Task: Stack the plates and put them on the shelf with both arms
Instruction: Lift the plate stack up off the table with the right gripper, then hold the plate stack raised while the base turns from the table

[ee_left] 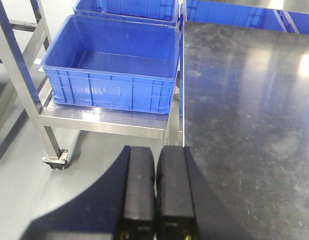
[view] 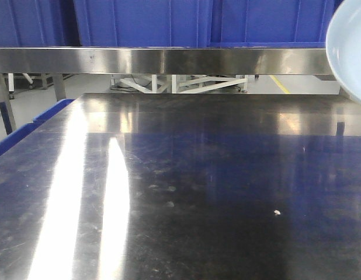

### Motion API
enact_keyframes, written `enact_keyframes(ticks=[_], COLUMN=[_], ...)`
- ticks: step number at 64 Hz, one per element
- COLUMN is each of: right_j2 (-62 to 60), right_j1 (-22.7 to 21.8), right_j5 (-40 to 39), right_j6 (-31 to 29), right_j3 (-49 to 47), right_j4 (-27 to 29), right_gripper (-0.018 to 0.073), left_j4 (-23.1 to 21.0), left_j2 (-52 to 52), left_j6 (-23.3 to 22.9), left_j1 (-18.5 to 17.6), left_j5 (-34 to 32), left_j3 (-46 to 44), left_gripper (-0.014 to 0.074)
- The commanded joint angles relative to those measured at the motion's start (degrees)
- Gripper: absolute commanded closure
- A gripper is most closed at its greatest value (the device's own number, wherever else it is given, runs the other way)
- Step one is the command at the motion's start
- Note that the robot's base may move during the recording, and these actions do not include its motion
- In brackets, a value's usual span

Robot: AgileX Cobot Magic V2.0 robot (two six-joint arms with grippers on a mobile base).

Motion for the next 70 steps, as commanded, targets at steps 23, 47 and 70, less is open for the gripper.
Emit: enact_keyframes(ticks=[23,47,70], right_j2=[-0.9,-0.9,-0.9], right_j1=[-0.4,-0.4,-0.4], right_j5=[-5.5,-5.5,-5.5], right_j6=[-0.2,-0.2,-0.2], right_j3=[-1.2,-1.2,-1.2], right_j4=[-0.6,-0.6,-0.6], right_gripper=[0.0535,0.0535,0.0535], left_j4=[0.1,0.1,0.1], left_j2=[-0.2,-0.2,-0.2], left_j6=[-0.4,-0.4,-0.4], left_j1=[0.0,0.0,0.0], left_j5=[-4.6,-4.6,-4.6], left_j3=[-1.7,-1.7,-1.7], left_gripper=[0.051,0.051,0.051])
